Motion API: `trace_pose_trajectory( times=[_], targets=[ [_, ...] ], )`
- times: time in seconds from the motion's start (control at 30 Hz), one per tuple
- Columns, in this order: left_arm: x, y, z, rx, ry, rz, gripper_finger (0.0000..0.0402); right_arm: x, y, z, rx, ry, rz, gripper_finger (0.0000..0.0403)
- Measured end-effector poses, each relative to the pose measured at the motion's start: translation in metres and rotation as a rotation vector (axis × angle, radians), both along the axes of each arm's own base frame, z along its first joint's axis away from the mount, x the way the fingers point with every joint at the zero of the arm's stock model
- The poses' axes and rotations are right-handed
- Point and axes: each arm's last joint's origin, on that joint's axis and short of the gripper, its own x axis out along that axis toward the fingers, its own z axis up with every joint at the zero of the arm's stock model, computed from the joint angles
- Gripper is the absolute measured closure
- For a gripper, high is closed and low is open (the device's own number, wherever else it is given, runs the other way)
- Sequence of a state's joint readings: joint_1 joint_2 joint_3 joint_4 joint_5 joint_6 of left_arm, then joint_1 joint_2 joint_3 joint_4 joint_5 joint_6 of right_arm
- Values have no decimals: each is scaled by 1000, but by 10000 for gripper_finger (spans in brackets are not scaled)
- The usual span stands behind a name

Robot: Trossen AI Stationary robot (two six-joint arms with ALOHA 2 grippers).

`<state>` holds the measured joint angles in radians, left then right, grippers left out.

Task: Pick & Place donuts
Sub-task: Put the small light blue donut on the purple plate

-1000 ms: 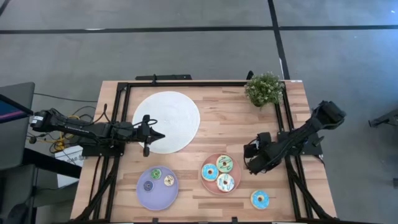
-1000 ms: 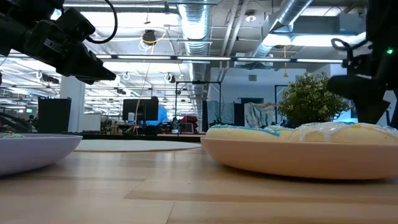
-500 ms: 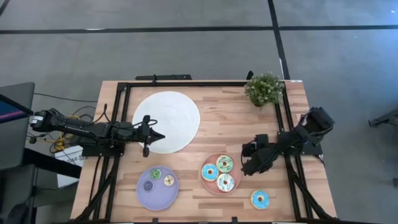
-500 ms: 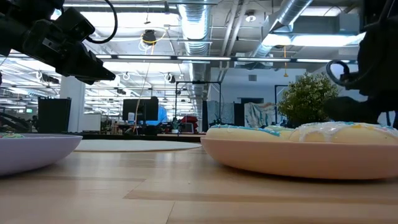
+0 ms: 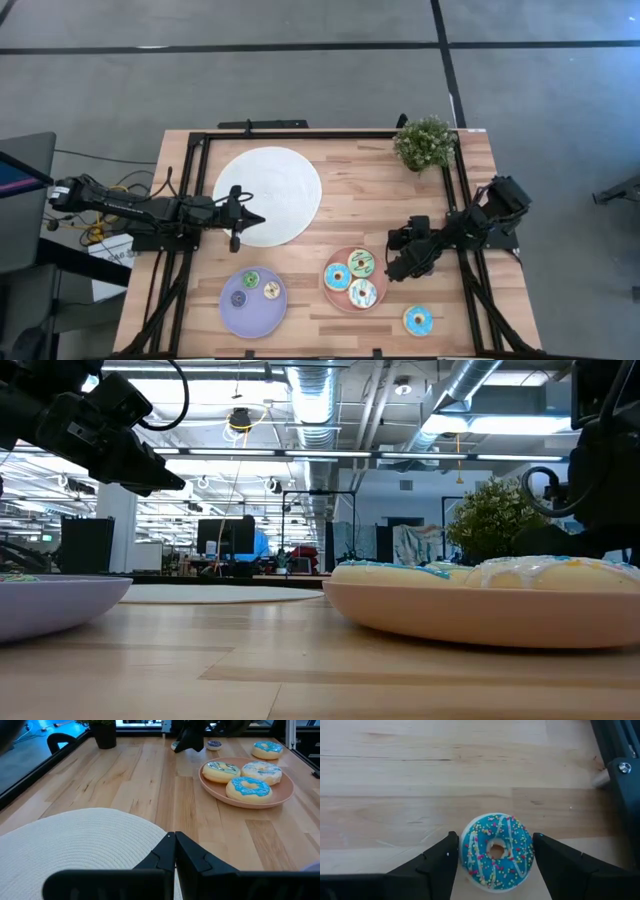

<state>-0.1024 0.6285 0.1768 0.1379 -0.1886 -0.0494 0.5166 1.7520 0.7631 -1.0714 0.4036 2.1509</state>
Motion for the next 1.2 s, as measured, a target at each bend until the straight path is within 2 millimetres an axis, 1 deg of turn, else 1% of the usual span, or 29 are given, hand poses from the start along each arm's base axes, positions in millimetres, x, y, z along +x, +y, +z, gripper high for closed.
trace_pose_trajectory(
  times=[0.27,0.4,0.5,0.57,0.7,0.83,1.0,1.1,1.2],
  targets=[
    [0,0,-1,2,15,0,401,1,1,-1,8,-10,1,204],
    [-1,0,-2,2,17,1,401,2,1,1,13,7,19,219],
    [-1,0,-2,2,17,1,401,4,3,10,23,28,18,224],
    [-1,0,-2,2,17,1,401,6,4,20,20,31,63,224],
    [-1,0,-2,3,19,1,401,17,12,45,6,-16,252,223],
    [-1,0,-2,2,19,2,401,37,25,73,-41,-112,505,220],
    [-1,0,-2,2,17,2,401,75,44,101,-140,-253,826,223],
    [-1,0,-2,3,17,2,401,100,54,115,-181,-382,1004,225],
    [-1,0,-2,10,17,0,401,118,64,130,-257,-513,1156,225]
  ],
)
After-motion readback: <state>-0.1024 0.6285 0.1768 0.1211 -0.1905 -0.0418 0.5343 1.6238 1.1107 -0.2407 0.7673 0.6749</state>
